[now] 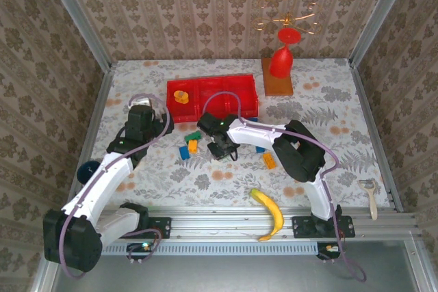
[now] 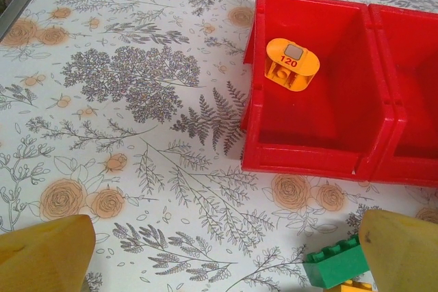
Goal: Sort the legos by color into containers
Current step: Pick up the lego from the center of the table, then place the lego in the container.
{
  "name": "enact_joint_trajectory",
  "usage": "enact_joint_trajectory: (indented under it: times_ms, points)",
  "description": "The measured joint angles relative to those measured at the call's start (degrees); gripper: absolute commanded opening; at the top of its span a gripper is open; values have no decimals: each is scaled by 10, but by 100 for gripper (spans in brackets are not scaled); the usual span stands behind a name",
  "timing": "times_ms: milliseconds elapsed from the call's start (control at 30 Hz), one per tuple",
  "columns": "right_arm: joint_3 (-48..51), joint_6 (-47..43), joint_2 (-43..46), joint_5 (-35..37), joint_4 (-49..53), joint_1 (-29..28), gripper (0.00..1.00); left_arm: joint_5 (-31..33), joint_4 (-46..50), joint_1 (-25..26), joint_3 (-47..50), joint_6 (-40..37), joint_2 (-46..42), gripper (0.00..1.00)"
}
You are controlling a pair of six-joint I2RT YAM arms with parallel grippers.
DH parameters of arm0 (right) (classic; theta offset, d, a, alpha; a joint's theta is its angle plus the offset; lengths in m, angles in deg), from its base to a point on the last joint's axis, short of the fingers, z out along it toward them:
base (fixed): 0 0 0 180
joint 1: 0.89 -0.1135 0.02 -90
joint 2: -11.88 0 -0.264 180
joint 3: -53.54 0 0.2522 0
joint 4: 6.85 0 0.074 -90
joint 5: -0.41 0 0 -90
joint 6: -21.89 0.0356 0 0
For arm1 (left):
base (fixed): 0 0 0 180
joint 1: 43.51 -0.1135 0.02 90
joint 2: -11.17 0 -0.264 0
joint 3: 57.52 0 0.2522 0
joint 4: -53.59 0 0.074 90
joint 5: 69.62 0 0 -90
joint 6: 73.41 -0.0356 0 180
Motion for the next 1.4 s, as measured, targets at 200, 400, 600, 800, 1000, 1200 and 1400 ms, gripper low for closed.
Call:
enact_joint_trajectory:
  times_ms: [200,400,600,800,1000,1200,1400]
  points:
    - [0,15,0,23,-2,-2,16,0,0,-6,1,3,-2,100]
    - [0,23,7,57,-10,-2,7,0,0,-12,9,7,-5,100]
    - [-27,23,26,85,-21,1,5,0,0,-19,14,10,-17,100]
    - [-101,18,26,98,-33,20,5,-8,-1,-23,27,13,-22,100]
    - [-212,0,-7,106,-41,47,5,-22,0,-23,35,15,-22,100]
    - [-303,-22,-79,114,-50,65,6,-33,0,-27,38,17,-25,100]
    - [-352,-30,-138,115,-51,80,7,-41,0,-27,40,19,-26,100]
